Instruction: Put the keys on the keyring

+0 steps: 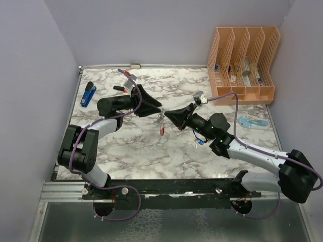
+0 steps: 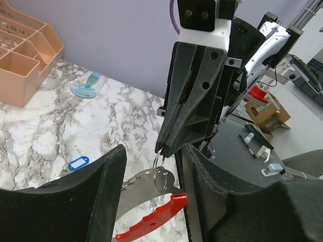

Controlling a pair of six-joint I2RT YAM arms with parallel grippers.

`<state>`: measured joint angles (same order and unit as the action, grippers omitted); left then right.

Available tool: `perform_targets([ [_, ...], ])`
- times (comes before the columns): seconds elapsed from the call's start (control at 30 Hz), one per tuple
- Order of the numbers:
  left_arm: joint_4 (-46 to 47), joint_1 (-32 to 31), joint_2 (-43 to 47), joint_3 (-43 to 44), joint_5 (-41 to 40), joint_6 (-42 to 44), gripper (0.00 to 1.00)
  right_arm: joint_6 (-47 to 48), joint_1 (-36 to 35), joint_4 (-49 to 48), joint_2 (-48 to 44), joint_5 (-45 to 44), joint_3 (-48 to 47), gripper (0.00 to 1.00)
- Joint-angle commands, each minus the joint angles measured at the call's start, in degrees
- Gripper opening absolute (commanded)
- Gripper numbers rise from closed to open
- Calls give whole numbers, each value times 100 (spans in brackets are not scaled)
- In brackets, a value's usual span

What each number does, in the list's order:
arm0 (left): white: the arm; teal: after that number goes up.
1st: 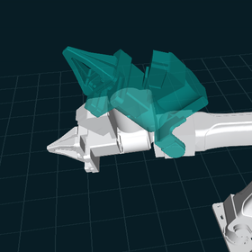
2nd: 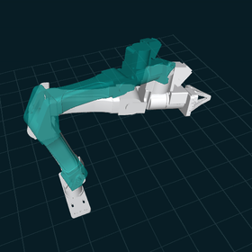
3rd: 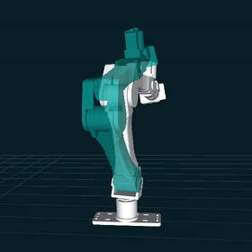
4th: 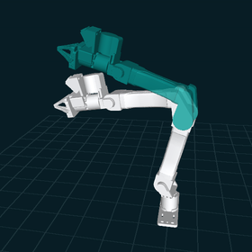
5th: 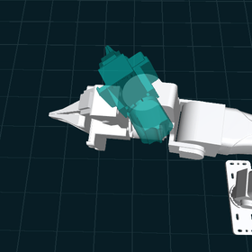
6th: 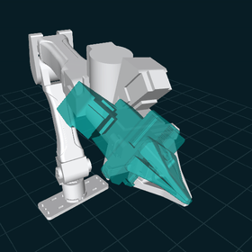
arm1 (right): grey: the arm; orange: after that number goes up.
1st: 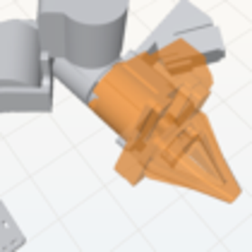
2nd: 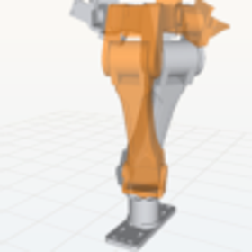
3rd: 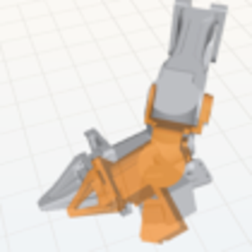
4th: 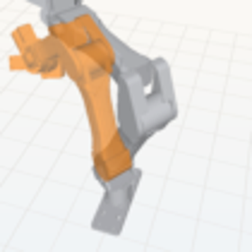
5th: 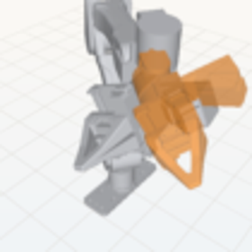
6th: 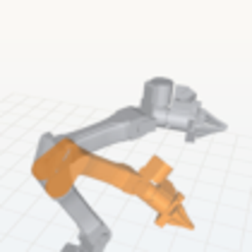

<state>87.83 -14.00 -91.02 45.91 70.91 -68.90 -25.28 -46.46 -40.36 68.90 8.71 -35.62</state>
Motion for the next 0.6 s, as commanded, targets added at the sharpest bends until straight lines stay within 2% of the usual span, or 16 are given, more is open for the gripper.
perform_targets([
  [0.0, 1465, -41, 58, -62, 6, -6, 49, -66, -56, -297, -50, 131, -228, 1],
  [0.3, 1465, -67, -12, -100, 44, 43, 38, -210, -112, -407, 33, 236, -268, 1],
  [0.57, 1465, -79, 4, -149, 75, 52, 32, -181, -152, -408, 48, 188, -288, 1],
])
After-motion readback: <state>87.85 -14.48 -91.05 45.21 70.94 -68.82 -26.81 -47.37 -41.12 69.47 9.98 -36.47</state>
